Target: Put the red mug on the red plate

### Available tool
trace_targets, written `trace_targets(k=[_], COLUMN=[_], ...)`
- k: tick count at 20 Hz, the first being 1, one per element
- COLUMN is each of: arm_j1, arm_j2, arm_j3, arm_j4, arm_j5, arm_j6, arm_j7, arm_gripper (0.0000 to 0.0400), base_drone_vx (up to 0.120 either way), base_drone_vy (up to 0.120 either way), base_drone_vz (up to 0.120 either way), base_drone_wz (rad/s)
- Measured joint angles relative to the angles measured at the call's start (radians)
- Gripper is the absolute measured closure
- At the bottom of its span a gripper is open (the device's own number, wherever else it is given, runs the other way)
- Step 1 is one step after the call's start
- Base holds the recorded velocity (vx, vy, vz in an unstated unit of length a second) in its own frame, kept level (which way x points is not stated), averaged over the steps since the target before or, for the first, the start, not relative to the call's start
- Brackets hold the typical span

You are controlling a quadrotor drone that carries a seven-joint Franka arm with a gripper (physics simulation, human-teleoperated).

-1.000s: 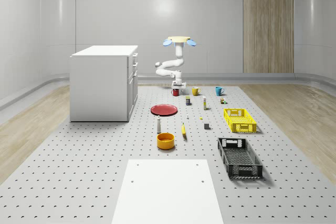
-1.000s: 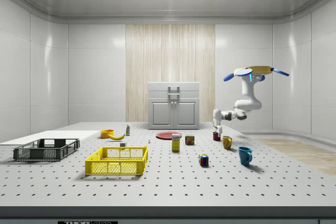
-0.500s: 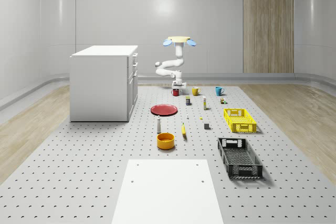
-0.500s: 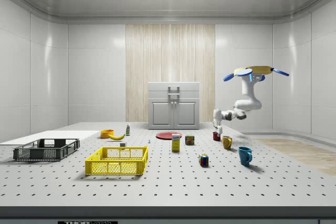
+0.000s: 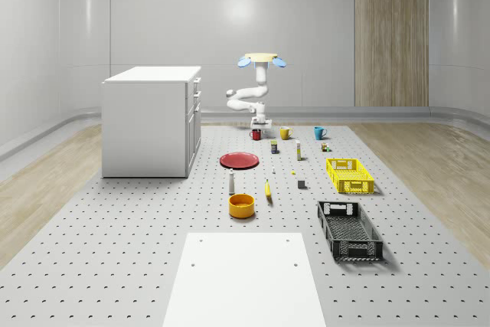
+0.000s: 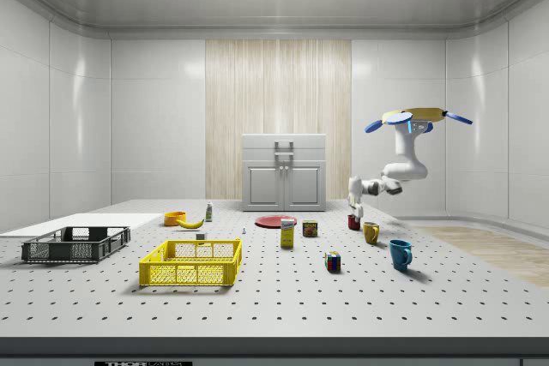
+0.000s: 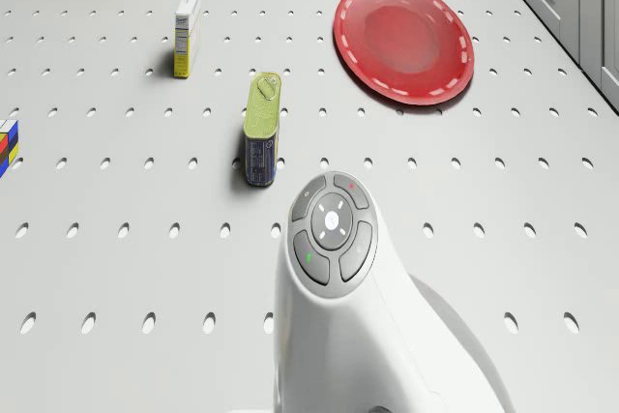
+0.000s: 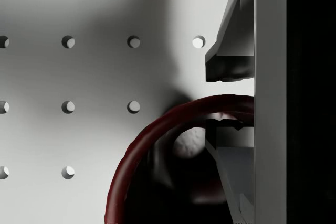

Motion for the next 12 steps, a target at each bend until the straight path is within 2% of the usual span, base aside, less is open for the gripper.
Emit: trace_targets(k=[3,4,12], arm_j1=[0.0,0.0,-0.006], arm_j2=[-0.003,-0.005,-0.02], arm_j3=[0.037,0.048,0.091], arm_j4=[-0.012,-0.015,-0.025], arm_j5=[0.036,0.047,0.092], arm_j6=[-0.014,-0.017,-0.02], arm_j7=[0.005,0.007,0.017], arm_gripper=[0.0299,0.0299,0.03], base_drone_vx=[0.0,0.12,0.12], base_drone_vy=[0.0,-0.04,-0.12], base_drone_vz=[0.12,0.12,0.115], base_drone_wz=[0.0,0.0,0.0])
